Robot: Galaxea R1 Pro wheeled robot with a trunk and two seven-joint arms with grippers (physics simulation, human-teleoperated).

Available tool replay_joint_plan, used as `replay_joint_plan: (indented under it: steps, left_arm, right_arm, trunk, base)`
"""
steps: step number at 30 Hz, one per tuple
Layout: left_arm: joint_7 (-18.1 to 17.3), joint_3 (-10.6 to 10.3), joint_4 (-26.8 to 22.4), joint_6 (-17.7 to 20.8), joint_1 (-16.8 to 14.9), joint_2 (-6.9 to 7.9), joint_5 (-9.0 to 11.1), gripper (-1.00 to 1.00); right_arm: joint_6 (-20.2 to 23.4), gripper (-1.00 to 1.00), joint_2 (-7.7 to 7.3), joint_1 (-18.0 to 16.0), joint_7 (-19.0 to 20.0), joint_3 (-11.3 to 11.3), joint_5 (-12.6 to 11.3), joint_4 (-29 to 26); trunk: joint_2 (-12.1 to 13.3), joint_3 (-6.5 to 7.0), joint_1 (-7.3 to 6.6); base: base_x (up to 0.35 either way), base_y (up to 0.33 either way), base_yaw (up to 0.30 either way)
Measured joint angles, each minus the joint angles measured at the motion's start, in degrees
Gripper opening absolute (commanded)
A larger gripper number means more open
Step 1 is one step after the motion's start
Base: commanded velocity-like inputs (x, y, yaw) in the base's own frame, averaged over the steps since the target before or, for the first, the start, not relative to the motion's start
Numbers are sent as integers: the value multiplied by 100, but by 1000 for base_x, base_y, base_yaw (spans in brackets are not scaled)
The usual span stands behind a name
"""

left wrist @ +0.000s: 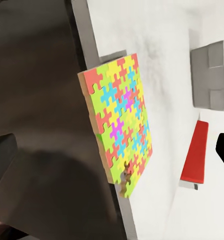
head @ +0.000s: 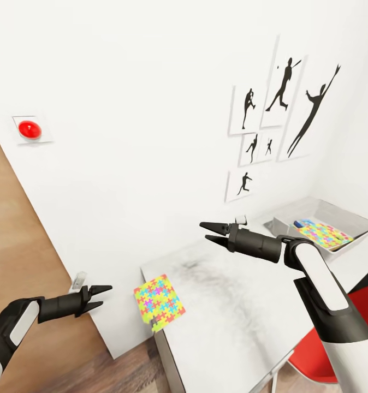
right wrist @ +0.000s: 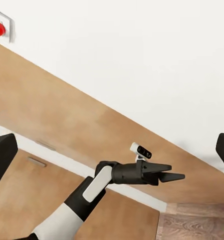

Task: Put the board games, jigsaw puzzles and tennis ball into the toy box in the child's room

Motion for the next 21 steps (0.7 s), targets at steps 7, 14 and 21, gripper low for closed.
replay_joint_plan:
  steps: [7,14,21]
  left_arm:
    - [2,0,0,0,0,-7,-3,100]
    - [8,-6,2,-14,-2,-27,-14,100]
    - [-2,-27,86,-186,-1,-27,-4,100]
  right_arm:
    - [3,100,0,1,-2,-6,7,0]
    - [3,100,-1,2,-3,-18,9,-6]
    - [10,100,-6,1,-3,-17,11,-5]
  trunk:
    - [0,53,0]
    - [0,75,0]
    - [1,111,0]
  base:
    - [-5,21,58]
    - [-19,52,-79]
    - [-1,3,-131]
